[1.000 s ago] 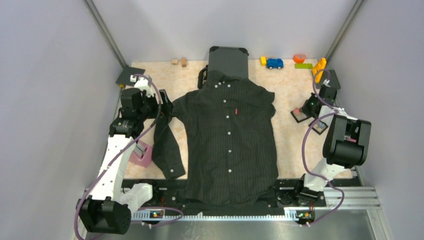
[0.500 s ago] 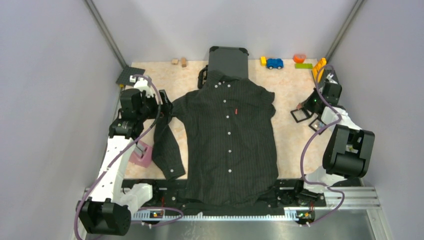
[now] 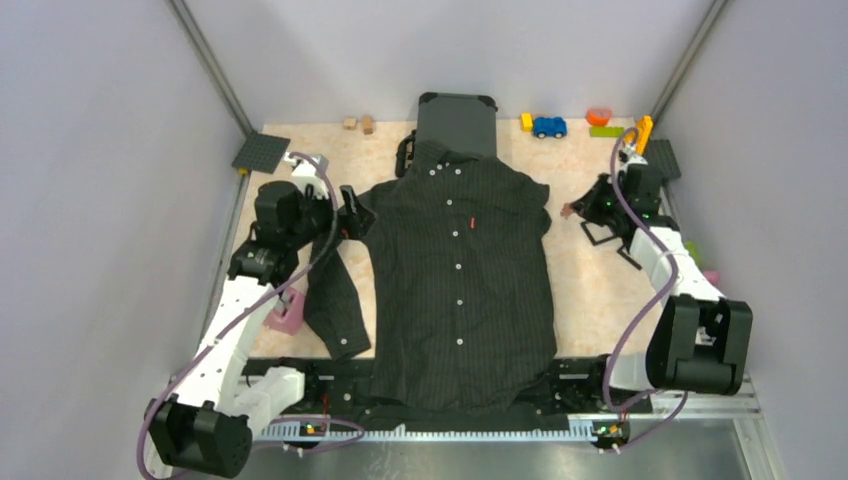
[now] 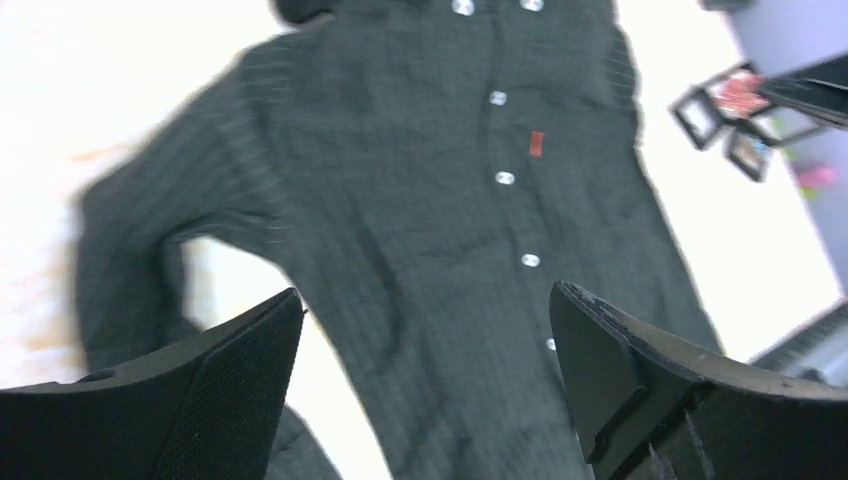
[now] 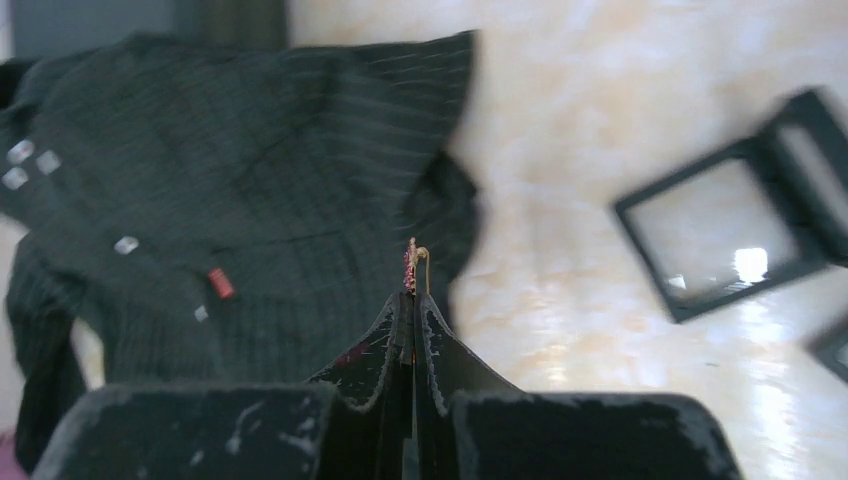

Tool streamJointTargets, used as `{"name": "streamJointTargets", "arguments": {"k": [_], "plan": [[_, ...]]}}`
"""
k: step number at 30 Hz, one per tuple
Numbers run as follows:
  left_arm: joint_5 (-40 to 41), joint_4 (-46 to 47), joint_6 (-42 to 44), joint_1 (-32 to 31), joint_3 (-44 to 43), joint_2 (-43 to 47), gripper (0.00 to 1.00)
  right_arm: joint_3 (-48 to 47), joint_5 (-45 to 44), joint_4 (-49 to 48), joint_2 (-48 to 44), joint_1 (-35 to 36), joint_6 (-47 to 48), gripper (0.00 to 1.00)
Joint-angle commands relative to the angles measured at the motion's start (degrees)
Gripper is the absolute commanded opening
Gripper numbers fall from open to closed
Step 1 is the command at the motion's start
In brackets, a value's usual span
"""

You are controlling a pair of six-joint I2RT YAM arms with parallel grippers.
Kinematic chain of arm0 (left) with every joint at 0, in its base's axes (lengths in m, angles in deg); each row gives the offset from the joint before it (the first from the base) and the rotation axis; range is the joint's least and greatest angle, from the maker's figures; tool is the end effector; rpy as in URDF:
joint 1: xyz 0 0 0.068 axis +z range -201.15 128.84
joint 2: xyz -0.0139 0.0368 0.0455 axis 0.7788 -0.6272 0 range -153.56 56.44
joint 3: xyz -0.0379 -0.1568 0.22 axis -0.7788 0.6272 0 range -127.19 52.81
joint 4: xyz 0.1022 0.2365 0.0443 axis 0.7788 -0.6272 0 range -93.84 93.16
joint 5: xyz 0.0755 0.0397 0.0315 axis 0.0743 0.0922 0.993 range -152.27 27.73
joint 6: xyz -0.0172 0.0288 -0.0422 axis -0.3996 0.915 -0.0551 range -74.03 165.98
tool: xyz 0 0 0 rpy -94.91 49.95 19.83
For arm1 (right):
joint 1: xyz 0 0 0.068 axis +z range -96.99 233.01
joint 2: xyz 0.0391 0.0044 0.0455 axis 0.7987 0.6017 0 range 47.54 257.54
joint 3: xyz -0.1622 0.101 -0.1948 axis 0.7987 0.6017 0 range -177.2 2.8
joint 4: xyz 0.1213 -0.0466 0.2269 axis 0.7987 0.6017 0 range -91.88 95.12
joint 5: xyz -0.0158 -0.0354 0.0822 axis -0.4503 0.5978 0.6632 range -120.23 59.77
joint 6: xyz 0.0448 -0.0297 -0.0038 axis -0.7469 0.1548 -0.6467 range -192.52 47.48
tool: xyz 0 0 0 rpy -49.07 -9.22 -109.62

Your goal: Pin the brooch onto the clothing

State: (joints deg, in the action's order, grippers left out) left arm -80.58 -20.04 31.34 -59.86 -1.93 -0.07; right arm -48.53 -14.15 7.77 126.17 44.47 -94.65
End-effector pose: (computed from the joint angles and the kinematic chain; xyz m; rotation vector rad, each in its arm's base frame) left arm 0.2145 -0.0442 0.3405 0.1028 2.0281 -0.5792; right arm 0.2978 -0.0347 0.2483 0.4353 2.1788 0.4416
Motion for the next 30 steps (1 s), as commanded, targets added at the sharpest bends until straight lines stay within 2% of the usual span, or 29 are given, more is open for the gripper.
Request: {"name": "streamJointTargets", "arguments": {"k": [1, 5, 8, 12, 18, 23, 26, 30], "plan": [[-8.2, 12.2, -9.9, -4.7, 5.8, 1.5, 0.96, 0.6, 3.1, 0.3, -5.1, 7.8, -2.2, 0.00], [-15.5, 27.8, -22.3, -8.5, 13.4, 1.6, 0.96, 0.4, 6.3, -1.8, -6.4, 16.8, -4.9, 0.00], [-18.9, 36.0, -28.2, -10.6, 16.6, 1.4, 0.96, -0.7, 8.6, -4.0, -6.3, 23.1, -6.5, 0.00], [-23.2, 42.2, -31.6, -11.9, 18.3, 0.7, 0.96, -3.3, 11.4, -6.9, -5.8, 30.5, -7.9, 0.00], [-28.4, 53.1, -38.4, -12.1, 20.3, -0.7, 0.97, -6.8, 16.6, -11.5, -6.1, 36.8, -11.2, 0.00], [-29.0, 54.4, -38.0, -12.3, 20.5, 0.0, 0.96, -8.5, 19.7, -14.5, -7.5, 39.3, -13.9, 0.00], [-30.3, 54.7, -38.0, -12.8, 20.0, -0.2, 0.92, -9.3, 21.2, -16.1, -8.0, 40.3, -15.0, 0.00], [-31.7, 57.1, -39.1, -14.3, 19.9, -0.3, 0.74, -10.4, 22.4, -16.7, -8.4, 41.8, -14.8, 0.00]]}}
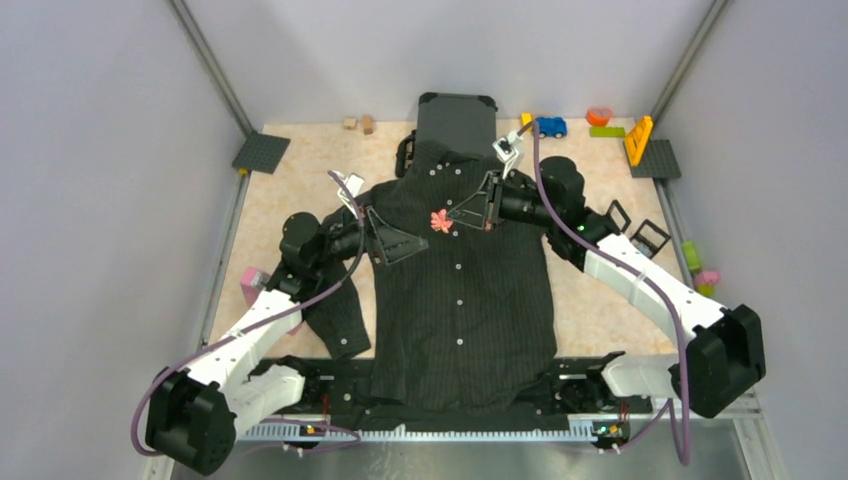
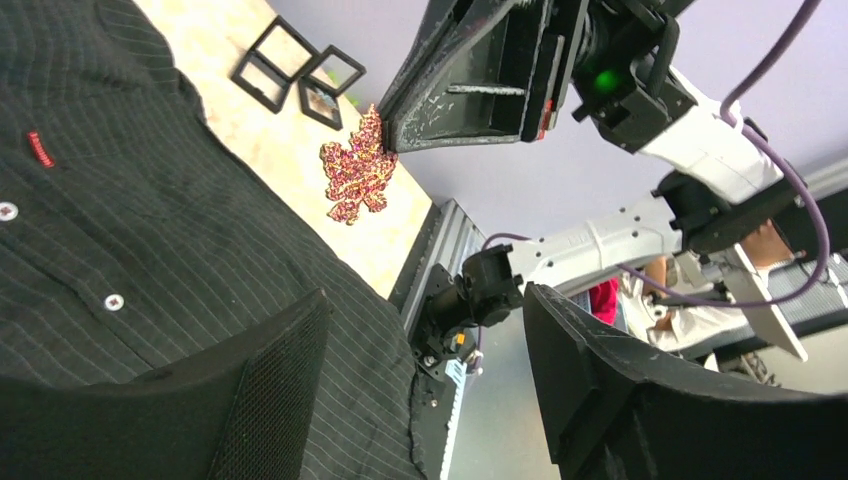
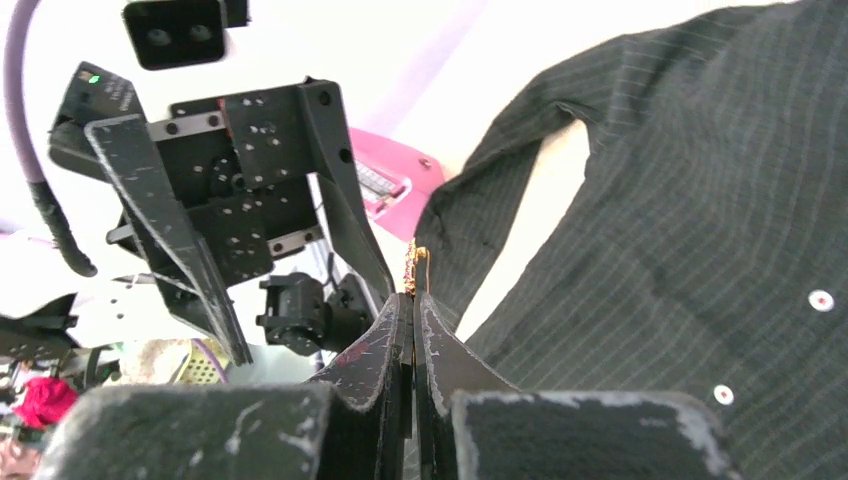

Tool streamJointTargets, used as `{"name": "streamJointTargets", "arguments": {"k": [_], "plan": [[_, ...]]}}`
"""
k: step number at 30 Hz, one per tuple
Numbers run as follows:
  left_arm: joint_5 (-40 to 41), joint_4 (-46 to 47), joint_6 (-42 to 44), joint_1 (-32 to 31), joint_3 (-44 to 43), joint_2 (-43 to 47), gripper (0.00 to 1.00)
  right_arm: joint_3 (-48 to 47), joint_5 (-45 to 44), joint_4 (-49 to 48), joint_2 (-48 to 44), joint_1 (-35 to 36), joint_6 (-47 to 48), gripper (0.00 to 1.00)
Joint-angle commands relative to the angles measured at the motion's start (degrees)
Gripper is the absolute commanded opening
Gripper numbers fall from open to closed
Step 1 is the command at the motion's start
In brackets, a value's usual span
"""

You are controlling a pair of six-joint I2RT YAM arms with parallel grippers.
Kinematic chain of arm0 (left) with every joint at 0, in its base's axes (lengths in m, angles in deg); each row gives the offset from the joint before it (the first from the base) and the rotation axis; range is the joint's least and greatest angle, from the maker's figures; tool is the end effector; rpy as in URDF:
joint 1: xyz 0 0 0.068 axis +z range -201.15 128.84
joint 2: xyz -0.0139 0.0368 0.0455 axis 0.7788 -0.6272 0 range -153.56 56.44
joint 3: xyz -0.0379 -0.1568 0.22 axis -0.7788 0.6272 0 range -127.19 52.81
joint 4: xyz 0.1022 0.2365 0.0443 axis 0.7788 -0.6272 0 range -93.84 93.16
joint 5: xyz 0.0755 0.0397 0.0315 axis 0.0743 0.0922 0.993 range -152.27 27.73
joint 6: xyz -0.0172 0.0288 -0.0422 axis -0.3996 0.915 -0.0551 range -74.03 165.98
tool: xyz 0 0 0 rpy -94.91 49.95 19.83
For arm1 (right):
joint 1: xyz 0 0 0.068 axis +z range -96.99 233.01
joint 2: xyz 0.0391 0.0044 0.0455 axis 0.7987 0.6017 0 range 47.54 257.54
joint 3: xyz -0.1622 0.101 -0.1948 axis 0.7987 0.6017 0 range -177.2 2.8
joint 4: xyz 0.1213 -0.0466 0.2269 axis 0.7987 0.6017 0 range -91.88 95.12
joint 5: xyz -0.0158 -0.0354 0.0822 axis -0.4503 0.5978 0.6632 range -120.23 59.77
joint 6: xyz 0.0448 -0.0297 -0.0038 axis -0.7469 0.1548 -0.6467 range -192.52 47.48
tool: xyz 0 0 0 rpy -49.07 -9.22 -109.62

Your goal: Pin the brooch onto the clothing

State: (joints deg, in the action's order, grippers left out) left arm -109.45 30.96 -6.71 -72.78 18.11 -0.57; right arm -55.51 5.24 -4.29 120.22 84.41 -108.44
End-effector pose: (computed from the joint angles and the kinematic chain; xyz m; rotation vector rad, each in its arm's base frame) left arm 0.1980 -0.1066 0.3068 0.3077 1.7204 -1.5952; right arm 0.2405 0.1710 0.3415 -0.4173 1.9184 1.3594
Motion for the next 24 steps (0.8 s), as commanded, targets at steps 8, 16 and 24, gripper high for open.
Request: {"name": "streamJointTargets", "arguments": {"k": [8, 16, 24], "plan": [[-0.4, 5.2, -1.3, -2.3, -0.6, -0.3, 0.63, -4.5, 5.9, -6.7, -2.7, 3.8, -2.2, 0.00], [1.5, 6.3, -2.5, -3.7, -1.2, -0.3, 0.42, -4.6, 6.9, -7.0, -3.0, 4.8, -2.2, 0.00], [2.5, 7.4, -3.6, -4.1, -0.9, 0.3, 0.29, -4.5, 7.1, -6.2, -2.9, 5.3, -1.5, 0.00]]}}
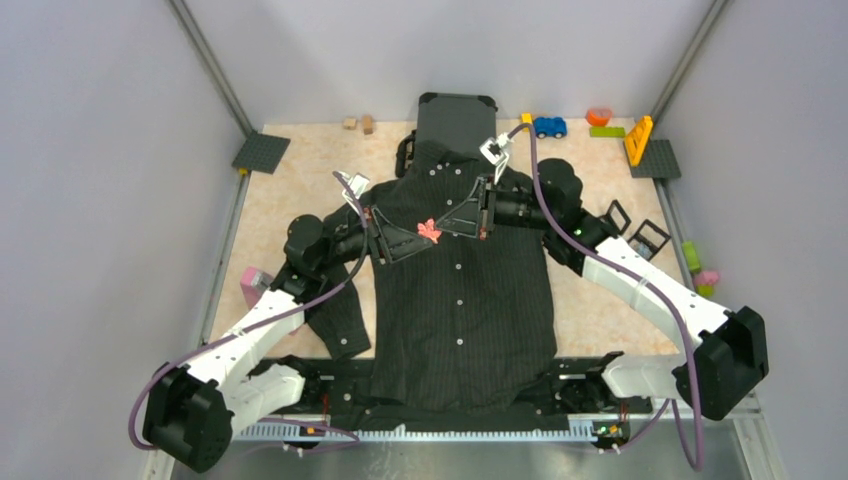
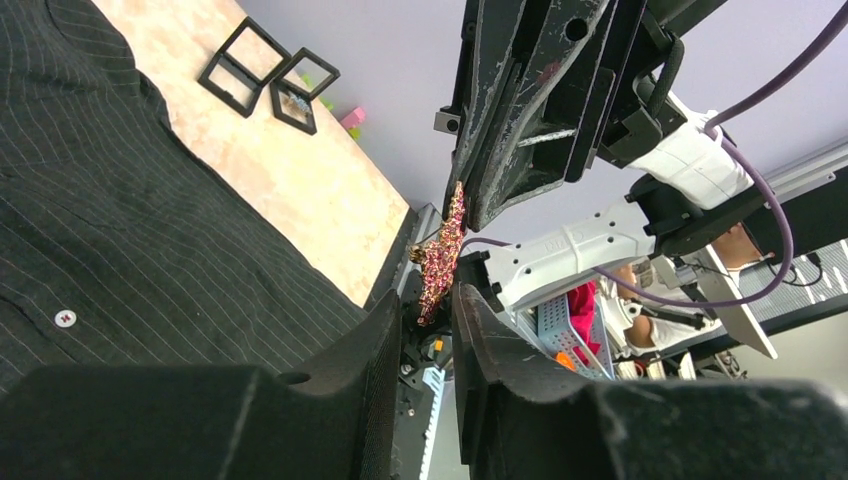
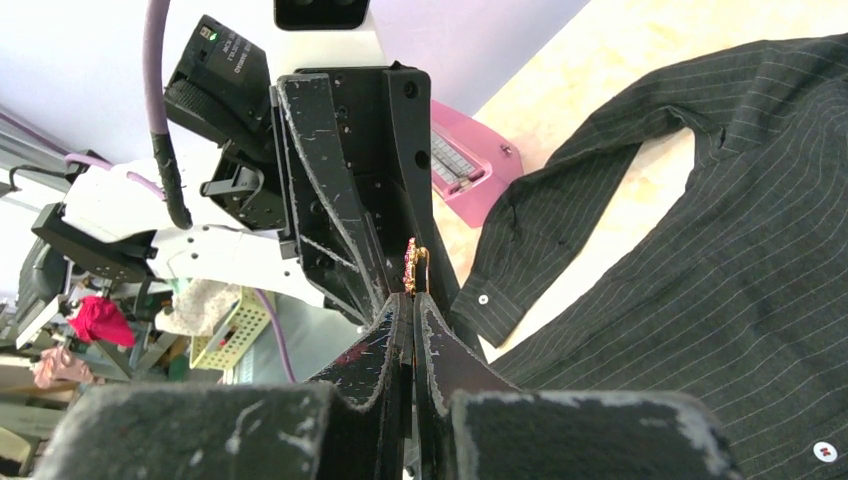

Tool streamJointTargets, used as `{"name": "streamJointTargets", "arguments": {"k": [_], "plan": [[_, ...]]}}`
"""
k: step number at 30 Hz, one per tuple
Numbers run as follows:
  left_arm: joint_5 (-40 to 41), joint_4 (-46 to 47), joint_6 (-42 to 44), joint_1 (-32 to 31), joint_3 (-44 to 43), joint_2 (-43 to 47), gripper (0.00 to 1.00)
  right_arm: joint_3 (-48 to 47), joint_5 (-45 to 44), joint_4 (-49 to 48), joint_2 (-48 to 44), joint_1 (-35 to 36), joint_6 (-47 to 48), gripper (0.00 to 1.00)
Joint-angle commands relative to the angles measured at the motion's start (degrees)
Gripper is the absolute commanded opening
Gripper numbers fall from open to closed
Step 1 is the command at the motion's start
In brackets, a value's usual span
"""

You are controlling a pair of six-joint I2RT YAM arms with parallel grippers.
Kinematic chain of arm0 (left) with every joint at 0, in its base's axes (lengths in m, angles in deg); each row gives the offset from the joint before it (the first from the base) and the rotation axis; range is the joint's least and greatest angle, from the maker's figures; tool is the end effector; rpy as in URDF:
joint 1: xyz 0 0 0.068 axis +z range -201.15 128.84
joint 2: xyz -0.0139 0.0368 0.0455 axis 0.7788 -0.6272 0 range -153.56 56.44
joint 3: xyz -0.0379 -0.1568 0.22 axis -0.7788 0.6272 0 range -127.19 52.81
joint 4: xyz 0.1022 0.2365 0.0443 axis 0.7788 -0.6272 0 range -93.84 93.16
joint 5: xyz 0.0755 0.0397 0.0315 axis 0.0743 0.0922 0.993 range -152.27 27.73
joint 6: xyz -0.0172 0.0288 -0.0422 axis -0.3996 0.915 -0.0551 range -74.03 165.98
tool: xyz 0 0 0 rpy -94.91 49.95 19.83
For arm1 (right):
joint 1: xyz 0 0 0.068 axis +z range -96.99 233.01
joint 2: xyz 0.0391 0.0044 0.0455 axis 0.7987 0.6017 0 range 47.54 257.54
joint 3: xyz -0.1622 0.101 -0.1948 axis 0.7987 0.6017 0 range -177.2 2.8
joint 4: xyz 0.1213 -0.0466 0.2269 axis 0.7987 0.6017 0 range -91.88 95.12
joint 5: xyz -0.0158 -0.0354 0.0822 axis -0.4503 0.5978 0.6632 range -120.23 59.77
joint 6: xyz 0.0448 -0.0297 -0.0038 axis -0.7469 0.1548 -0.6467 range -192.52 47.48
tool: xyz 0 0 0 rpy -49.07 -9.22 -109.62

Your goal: Pin the brooch onto the clothing

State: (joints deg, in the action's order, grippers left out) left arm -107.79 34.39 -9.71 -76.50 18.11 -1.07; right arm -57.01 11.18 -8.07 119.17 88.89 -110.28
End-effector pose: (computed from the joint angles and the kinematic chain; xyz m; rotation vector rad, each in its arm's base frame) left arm 0.1925 -0.1194 0.3109 0.3213 1.6913 -1.6592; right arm 0.2204 0.1885 0.3628 -0.5867 1.8089 1.5213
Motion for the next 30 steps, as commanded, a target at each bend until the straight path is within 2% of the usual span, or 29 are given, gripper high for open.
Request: {"name": "streamJointTargets", "arguments": {"k": [1, 4, 9, 11, 14, 16, 18, 20, 25, 30], "plan": [[0.9, 4.1, -0.7, -0.5, -0.9, 0.7, 0.29, -3.0, 1.2, -2.3, -1.8, 0.8, 0.3, 0.00], [1.2, 4.7, -1.2, -0.5, -0.8, 0.6, 0.26, -3.1, 1.2, -1.9, -1.9, 0.9, 0.6, 0.00], [1.7, 4.2, -0.2, -0.7, -0.6, 0.7, 0.00, -3.3, -0.6, 0.1, -2.1, 0.9, 2.0, 0.00], [2.0, 2.6, 1.4, -0.7, -0.6, 1.0, 0.00, -3.3, -1.6, 1.2, -2.2, 0.9, 2.3, 0.02], [4.7, -5.7, 8.7, -1.4, -1.6, 2.4, 0.00, -3.0, -5.0, 3.1, -3.1, 0.9, 3.0, 0.31], [11.2, -17.2, 20.7, -3.3, -3.8, 4.6, 0.00, -3.0, -9.9, 5.6, -4.6, 0.9, 3.8, 0.48], [21.8, -28.4, 30.0, -6.7, -6.5, 5.6, 0.00, -3.0, -17.1, 9.5, -5.6, 1.0, 3.4, 0.55], [32.1, -34.9, 36.1, -10.4, -7.9, 5.8, 0.00, -2.6, -23.4, 11.9, -6.0, 1.0, 0.9, 0.59], [52.1, -37.1, 42.3, -19.6, -8.7, 4.2, 0.00, -2.9, -36.2, 16.6, -2.5, 3.6, -6.9, 0.56], [66.3, -37.7, 46.3, -28.7, -11.1, -0.5, 0.00, -3.5, -40.7, 16.5, 1.2, 7.7, -12.1, 0.52]]}}
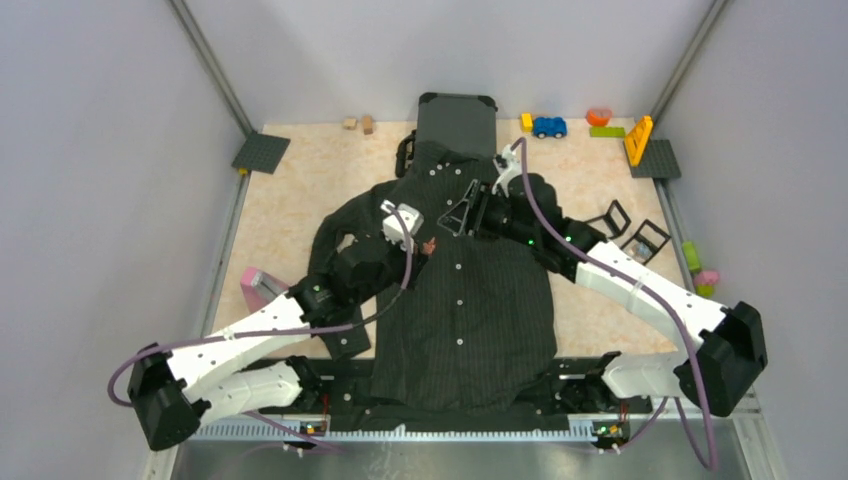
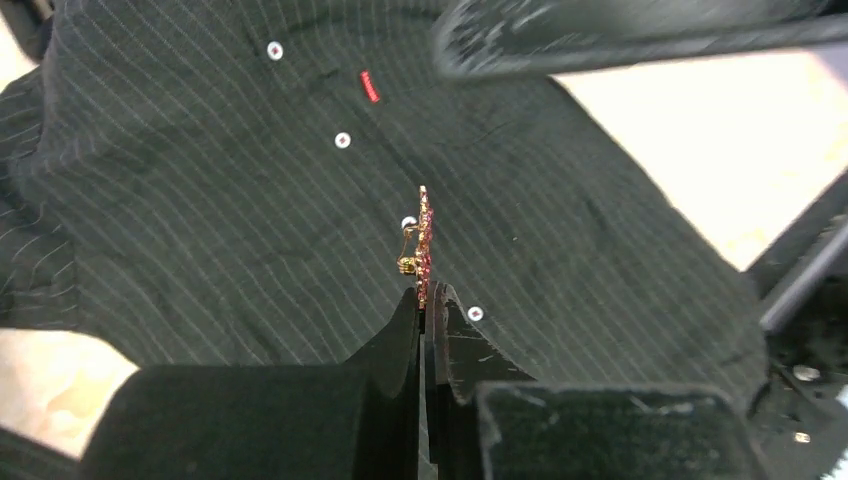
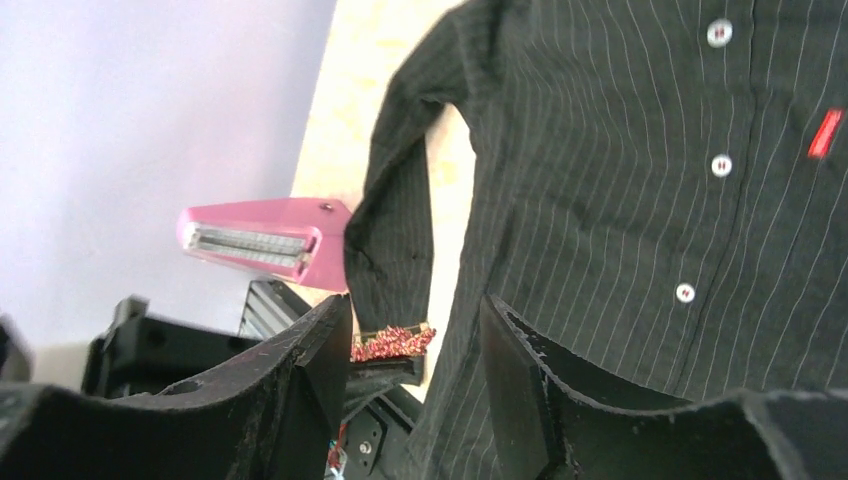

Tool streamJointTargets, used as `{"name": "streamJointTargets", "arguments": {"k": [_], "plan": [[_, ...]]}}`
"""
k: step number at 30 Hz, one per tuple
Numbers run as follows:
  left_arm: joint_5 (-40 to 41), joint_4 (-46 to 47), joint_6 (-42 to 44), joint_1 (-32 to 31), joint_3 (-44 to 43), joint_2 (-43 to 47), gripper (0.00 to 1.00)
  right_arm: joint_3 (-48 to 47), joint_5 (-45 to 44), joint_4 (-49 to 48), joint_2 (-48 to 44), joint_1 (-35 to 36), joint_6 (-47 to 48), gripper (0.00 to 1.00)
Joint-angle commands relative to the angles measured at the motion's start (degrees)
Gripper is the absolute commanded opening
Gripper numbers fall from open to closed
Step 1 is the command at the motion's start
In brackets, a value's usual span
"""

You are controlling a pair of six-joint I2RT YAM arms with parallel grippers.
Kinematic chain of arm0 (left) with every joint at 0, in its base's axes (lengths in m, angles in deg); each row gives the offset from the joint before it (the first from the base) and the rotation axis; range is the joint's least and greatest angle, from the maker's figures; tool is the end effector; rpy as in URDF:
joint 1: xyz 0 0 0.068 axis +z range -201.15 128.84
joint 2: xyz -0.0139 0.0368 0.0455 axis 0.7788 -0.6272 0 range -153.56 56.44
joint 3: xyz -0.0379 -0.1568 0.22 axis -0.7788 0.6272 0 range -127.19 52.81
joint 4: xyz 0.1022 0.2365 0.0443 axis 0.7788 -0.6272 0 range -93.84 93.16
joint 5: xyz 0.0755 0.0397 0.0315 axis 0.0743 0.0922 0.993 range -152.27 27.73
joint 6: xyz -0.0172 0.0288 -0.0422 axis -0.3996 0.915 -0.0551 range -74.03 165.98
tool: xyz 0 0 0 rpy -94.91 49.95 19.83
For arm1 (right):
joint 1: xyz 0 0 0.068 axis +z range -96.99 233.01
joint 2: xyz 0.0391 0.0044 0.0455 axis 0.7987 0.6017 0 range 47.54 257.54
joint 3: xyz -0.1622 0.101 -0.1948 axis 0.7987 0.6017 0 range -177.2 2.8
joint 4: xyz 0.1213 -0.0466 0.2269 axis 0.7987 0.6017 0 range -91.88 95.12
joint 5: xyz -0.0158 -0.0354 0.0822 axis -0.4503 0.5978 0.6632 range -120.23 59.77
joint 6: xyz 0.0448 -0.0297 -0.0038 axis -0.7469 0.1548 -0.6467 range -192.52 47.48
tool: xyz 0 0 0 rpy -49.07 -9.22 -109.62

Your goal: Pin the brooch onto the clothing

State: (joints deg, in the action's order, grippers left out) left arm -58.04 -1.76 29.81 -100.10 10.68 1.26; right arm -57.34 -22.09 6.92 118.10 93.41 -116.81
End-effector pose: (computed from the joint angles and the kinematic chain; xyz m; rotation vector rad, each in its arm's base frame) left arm 0.1500 -0.1684 0.2995 0.4989 1.8811 -0.7002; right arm 0.2153 0.1899 0.3412 -0.0344 2.0711 1.0986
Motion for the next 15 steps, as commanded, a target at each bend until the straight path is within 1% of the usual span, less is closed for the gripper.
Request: {"name": "streamJointTargets", "arguments": {"k": [1, 4, 10, 15], "plan": [[17.9, -1.4, 6.9, -6.0, -4.0, -3.6, 0.00, -3.5, -7.8, 1.6, 2.9, 3.7, -6.0, 0.51], [18.6, 0.0, 6.6, -7.2, -4.3, -5.4, 0.00, -4.4, -8.0, 2.5, 5.1, 5.0, -7.3, 0.48], [20.4, 1.4, 5.2, -9.3, -4.7, -7.9, 0.00, -4.9, -10.3, 3.6, 7.2, 6.6, -8.6, 0.47], [22.2, 1.5, 4.8, -10.4, -5.0, -9.3, 0.00, -4.8, -9.7, 3.2, 8.3, 7.3, -9.2, 0.43]]}}
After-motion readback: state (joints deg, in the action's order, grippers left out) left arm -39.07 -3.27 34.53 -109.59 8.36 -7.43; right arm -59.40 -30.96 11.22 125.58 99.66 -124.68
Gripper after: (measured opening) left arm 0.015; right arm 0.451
